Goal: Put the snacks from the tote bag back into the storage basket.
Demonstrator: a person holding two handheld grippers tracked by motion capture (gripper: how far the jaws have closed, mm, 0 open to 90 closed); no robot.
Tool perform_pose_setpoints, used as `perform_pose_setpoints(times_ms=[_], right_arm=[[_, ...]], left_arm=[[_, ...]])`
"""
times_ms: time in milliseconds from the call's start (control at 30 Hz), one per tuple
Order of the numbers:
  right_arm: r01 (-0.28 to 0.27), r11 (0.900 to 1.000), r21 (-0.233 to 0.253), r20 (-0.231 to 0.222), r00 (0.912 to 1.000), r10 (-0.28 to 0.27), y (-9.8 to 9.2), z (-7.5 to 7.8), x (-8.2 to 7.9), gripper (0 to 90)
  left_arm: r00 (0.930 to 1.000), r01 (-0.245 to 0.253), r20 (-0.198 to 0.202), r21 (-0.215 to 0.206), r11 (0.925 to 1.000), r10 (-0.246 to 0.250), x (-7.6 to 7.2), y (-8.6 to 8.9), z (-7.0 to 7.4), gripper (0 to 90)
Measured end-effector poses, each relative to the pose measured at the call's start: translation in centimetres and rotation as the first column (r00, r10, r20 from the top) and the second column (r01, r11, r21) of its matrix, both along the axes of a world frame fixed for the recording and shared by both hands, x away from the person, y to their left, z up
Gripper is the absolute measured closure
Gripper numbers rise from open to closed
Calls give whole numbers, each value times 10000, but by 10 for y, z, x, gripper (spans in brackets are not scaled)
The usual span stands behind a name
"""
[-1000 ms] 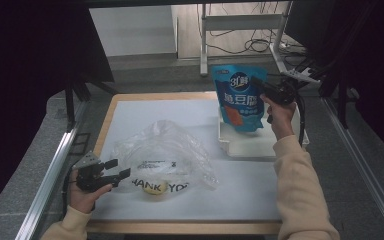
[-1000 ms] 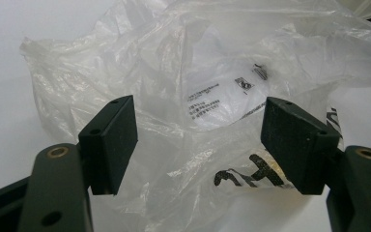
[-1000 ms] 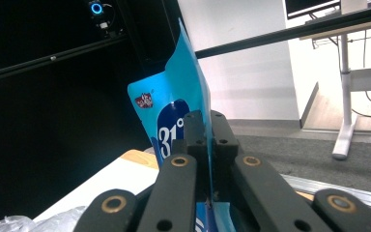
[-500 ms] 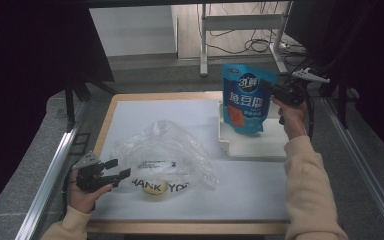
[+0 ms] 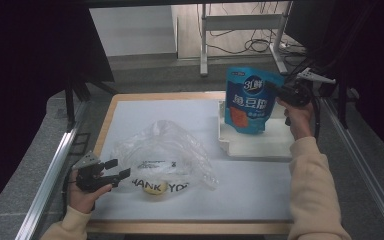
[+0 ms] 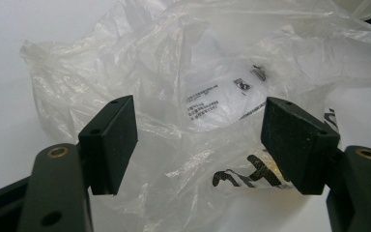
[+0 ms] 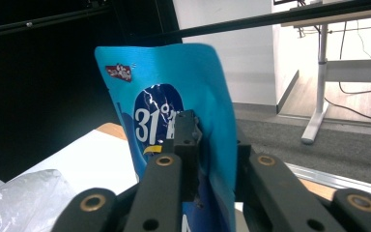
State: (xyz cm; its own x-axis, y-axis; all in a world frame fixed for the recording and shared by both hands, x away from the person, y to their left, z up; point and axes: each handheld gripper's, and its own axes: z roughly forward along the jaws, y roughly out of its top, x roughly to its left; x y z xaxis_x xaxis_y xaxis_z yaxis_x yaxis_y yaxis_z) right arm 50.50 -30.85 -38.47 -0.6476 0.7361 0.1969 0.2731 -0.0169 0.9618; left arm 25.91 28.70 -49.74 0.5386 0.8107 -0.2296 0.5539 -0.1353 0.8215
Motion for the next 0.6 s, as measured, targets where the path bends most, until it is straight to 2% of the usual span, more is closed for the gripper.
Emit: perform_pose_setpoints(times_ms=[200, 267, 367, 467, 600], right_arm=[[89, 9997, -223, -39, 10000, -90, -1, 1, -6, 745], [139, 9990, -423, -69, 9999, -142, 2, 3, -8, 695], [386, 9982, -463, -145, 9991, -393, 5, 3, -10, 581], [1055, 9926, -605, 95, 9944, -1051, 6, 5, -17, 463], [1350, 9878, -782, 11, 9908, -1354, 3, 6, -25, 393]], left_arm=[[10000, -12, 3, -37, 10000, 12, 1, 0, 0, 293], [10000, -4, 12, -70, 10000, 4, 1, 0, 2, 292], [10000, 16, 42, -107, 9999, -15, 2, 1, 3, 291], [10000, 32, 52, -153, 9999, -31, 2, 1, 4, 291], [10000, 16, 55, -152, 9999, -16, 3, 2, 4, 290]])
